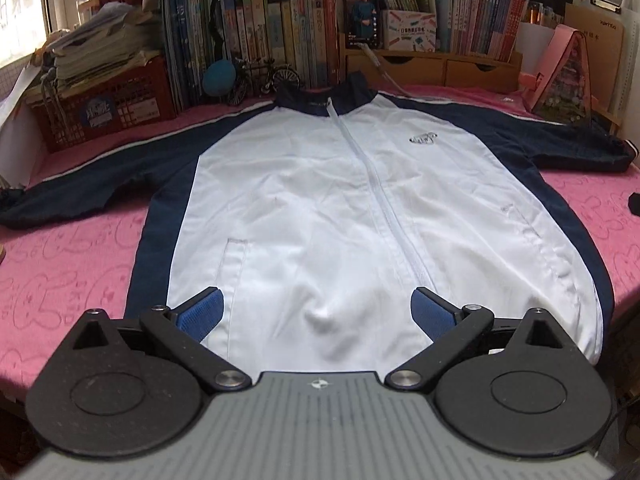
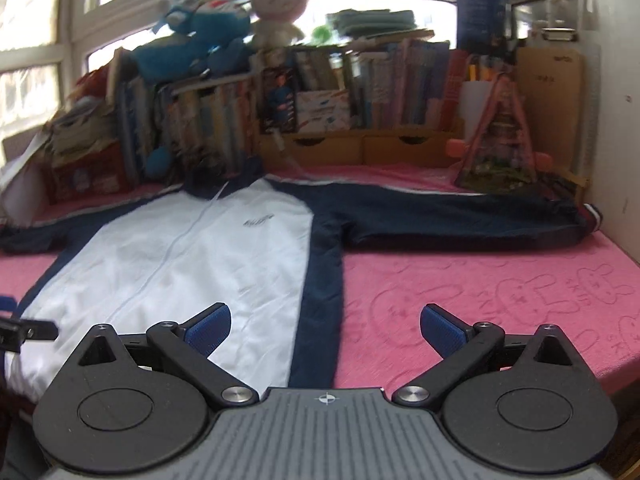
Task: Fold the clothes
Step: 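Grasp the striped cuff with the right gripper and carry it across the jacket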
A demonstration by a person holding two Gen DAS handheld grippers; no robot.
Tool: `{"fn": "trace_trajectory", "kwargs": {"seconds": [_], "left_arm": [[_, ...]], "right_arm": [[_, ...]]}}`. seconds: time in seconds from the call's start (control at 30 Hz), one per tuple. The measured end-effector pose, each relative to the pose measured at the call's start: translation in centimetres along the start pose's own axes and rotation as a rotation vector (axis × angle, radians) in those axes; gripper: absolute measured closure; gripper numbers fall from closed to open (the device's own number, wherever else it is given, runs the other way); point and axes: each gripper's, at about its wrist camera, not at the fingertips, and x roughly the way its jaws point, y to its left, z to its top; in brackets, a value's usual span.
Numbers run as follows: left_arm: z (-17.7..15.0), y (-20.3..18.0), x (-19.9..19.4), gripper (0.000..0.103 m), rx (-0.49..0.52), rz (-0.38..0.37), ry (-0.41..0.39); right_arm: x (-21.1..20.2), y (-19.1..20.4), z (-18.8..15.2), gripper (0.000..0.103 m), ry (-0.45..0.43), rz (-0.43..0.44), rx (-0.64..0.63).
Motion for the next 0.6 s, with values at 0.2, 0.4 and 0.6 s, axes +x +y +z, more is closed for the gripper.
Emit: {"fn": "trace_trajectory", "kwargs": {"seconds": [0.2, 0.4, 0.6], "left_arm": [[4.8, -0.6, 5.7, 0.002, -0.073, -0.001, -0.072], [5.1, 2.2, 10.7, 0.002, -0.145, 0.111, -0.035], [4.3, 6.0, 12.9, 0.002, -0.245, 0.176, 0.042]], "right_arm": [[5.8, -15.0, 4.2, 0.001, -0.197, -0.178, 0.422], [13.4, -25.3, 5.9, 0.002, -0.169, -0.300, 0.628], [20.7, -28.9, 7.4, 0.002, -0.075, -0.380, 0.655]]}}
